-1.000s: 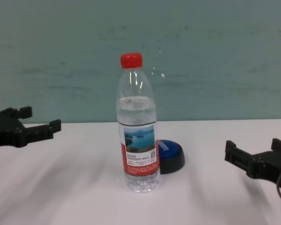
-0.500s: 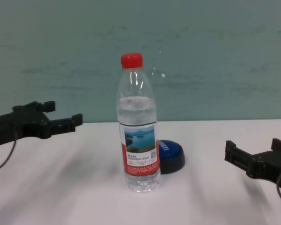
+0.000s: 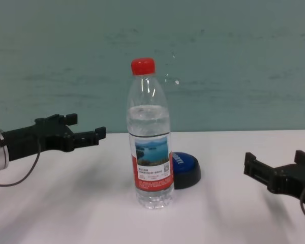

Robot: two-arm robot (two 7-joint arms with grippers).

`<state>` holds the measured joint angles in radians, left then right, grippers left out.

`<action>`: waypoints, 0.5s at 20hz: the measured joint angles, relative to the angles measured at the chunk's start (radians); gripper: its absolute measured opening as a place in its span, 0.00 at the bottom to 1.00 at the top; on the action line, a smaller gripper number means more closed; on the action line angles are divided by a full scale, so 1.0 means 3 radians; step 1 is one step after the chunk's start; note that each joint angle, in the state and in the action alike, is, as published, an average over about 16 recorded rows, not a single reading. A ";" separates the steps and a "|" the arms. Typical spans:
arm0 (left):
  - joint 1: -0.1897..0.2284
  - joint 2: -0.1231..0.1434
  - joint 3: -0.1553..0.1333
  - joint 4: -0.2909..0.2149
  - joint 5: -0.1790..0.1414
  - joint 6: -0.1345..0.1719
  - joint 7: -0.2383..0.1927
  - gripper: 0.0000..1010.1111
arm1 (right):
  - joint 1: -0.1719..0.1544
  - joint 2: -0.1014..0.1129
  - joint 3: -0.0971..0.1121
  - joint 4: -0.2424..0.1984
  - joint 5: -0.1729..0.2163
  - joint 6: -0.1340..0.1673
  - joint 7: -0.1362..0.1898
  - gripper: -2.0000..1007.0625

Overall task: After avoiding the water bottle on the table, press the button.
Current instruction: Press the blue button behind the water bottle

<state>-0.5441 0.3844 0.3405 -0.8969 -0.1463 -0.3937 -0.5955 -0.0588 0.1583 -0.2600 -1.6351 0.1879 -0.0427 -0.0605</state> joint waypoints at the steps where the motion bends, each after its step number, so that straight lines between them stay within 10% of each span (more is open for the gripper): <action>1: -0.0028 -0.0017 0.0011 0.0043 0.0004 -0.0014 -0.0005 0.99 | 0.0000 0.0000 0.0000 0.0000 0.0000 0.0000 0.0000 1.00; 10: -0.0191 -0.0129 0.0076 0.0287 0.0031 -0.0102 -0.0026 0.99 | 0.0000 0.0000 0.0000 0.0000 0.0000 0.0000 0.0000 1.00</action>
<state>-0.6015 0.3458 0.3633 -0.8108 -0.1371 -0.4242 -0.6032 -0.0588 0.1583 -0.2600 -1.6351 0.1879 -0.0427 -0.0605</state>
